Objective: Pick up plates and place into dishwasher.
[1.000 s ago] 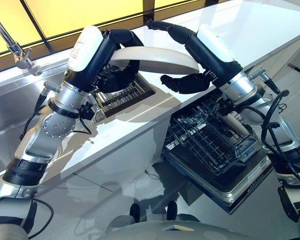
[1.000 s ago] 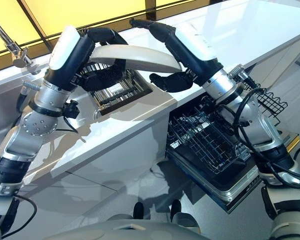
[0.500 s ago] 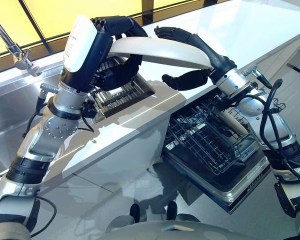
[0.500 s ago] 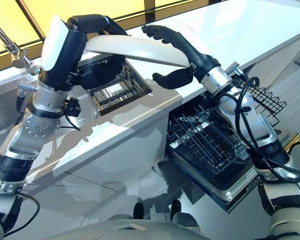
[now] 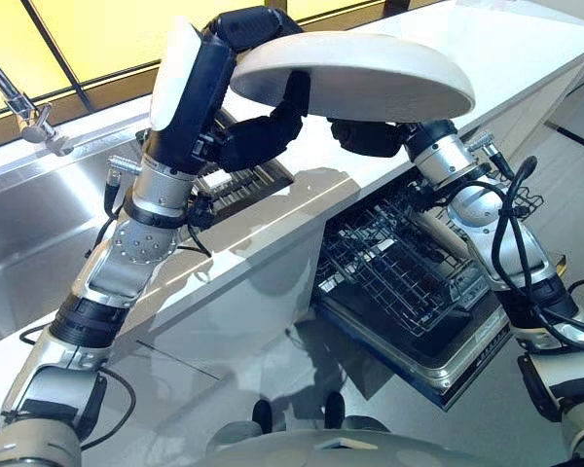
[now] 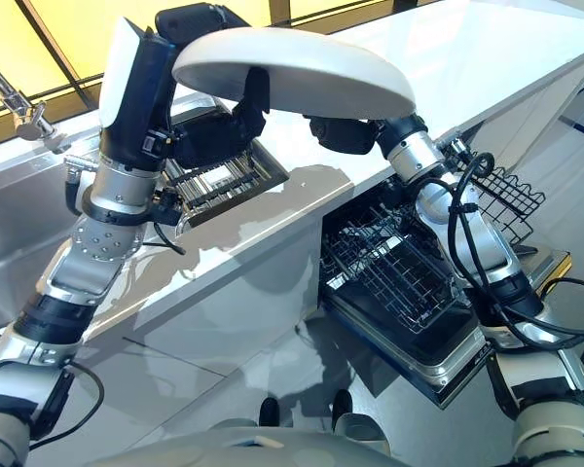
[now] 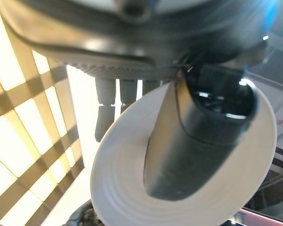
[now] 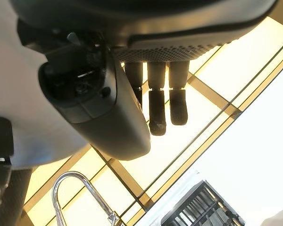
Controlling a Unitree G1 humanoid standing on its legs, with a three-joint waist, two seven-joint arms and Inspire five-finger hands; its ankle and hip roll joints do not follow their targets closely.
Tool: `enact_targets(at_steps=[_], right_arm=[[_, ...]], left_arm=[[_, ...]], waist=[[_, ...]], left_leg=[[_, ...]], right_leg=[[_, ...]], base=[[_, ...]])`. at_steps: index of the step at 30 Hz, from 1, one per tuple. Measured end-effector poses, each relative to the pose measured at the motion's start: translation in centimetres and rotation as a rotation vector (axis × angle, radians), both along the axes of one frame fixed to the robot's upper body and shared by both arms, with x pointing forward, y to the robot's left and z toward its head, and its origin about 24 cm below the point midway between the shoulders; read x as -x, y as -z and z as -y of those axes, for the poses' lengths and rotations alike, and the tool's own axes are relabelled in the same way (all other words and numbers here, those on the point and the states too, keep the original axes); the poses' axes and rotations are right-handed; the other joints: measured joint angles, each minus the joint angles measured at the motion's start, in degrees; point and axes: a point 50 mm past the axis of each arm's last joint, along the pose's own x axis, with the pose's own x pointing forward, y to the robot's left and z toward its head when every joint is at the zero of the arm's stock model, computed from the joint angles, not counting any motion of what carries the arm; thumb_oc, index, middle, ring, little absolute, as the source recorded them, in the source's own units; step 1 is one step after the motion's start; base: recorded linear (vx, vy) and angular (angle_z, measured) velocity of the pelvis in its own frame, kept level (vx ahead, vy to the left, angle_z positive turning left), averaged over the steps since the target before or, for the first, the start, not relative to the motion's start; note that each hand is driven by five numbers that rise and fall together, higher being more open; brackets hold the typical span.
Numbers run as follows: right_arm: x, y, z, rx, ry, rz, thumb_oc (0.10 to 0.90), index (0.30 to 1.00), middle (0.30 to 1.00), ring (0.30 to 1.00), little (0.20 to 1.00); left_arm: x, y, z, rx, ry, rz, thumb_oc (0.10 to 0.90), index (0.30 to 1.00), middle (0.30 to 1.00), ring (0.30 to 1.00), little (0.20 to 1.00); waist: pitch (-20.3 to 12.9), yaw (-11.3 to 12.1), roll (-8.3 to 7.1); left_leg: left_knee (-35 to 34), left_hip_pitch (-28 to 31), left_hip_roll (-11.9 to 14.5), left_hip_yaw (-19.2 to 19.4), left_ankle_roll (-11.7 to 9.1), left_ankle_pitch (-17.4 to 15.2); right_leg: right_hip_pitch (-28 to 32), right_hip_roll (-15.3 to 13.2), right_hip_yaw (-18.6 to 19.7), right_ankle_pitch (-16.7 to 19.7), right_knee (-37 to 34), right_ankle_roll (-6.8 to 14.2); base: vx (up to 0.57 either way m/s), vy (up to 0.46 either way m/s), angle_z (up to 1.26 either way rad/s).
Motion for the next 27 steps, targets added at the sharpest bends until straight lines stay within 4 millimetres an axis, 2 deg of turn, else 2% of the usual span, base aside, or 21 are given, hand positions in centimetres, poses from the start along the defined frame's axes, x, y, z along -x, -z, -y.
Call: enact_targets(at_steps=[8,14,20,27], right_arm=[[-0.3,0.3,-0.8,0.018,-0.003,0.002,0.1,0.3,0.3,0.3,0.2],[-0.4,0.3,-0.5,-0.005,0.043,0.03,0.1,0.3,0.3,0.3,0.2],[-1.3,0.6,1.4,-0.062,0.197,0.072,0.1,0.3,0.3,0.3,0.2],[-1.5,-0.8,5.3,-0.092,0.456,0.237,0.1,0.3,0.3,0.3,0.2]], left_arm=[[0.4,-0.5,1.0,0.023,0.059,0.051,0.1,0.3,0.3,0.3,0.2],[0.5,-0.7,1.0,0.03,0.066,0.065,0.1,0.3,0.3,0.3,0.2],[0.5,-0.9,0.8,0.062,0.061,0.08,0.1,0.3,0.3,0.3,0.2],[0.7,-1.4,0.1,0.126,0.039,0.118,0.1,0.3,0.3,0.3,0.2]], waist=[[0.0,-0.8,0.02],[0.0,-0.9,0.03],[0.0,-0.9,0.03],[0.0,-1.2,0.03]], left_leg=[[0.0,0.0,0.0,0.0,0.0,0.0],[0.0,0.0,0.0,0.0,0.0,0.0],[0.0,0.0,0.0,0.0,0.0,0.0],[0.0,0.0,0.0,0.0,0.1,0.0]], right_leg=[[0.0,0.0,0.0,0.0,0.0,0.0],[0.0,0.0,0.1,0.0,0.0,0.0],[0.1,0.0,0.1,0.0,0.0,0.0],[0.1,-0.1,0.2,0.0,0.0,0.0]], base=[[0.0,0.0,0.0],[0.0,0.0,0.0],[0.0,0.0,0.0],[0.0,0.0,0.0]])
